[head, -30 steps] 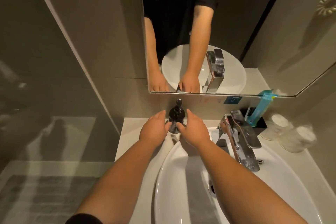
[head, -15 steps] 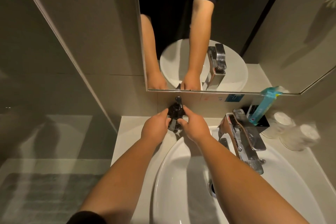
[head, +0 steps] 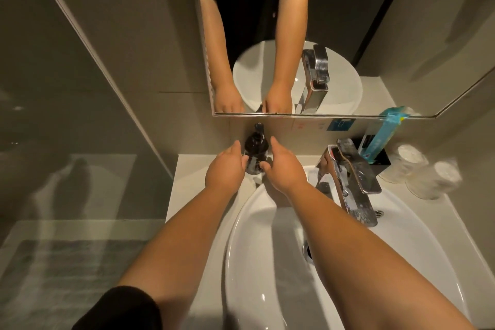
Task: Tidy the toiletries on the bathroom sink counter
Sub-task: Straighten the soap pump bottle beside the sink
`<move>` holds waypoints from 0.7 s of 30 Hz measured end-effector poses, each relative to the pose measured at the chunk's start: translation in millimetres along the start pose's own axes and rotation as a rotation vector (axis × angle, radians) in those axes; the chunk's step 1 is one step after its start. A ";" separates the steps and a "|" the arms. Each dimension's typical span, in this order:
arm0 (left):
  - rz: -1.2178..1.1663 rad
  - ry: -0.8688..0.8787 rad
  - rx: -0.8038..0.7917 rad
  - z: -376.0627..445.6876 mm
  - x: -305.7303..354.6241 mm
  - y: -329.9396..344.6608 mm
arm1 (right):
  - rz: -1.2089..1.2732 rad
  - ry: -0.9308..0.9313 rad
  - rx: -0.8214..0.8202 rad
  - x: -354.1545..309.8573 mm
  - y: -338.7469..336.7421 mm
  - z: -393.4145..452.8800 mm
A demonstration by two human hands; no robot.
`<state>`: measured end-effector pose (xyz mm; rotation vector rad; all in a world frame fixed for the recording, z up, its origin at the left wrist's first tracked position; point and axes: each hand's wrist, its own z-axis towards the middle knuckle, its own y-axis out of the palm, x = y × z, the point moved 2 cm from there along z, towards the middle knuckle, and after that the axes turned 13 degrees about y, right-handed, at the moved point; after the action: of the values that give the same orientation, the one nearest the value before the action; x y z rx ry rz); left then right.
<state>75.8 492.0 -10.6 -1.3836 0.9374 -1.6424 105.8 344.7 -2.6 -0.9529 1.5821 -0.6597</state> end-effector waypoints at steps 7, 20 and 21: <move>0.182 0.072 -0.073 -27.1 6.7 -10.6 | -0.143 -0.157 0.079 -1.4 -9.8 -33.8; 0.329 0.346 -0.248 -123.7 61.4 -3.9 | -0.372 -0.254 0.094 60.5 -17.9 -144.7; 0.324 0.355 -0.252 -131.0 67.8 -1.4 | -0.369 -0.249 0.091 66.4 -19.0 -153.2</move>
<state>-61.1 438.3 1.1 -1.0393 1.5337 -1.5825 -42.3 266.8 12.8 -1.2223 1.1579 -0.8241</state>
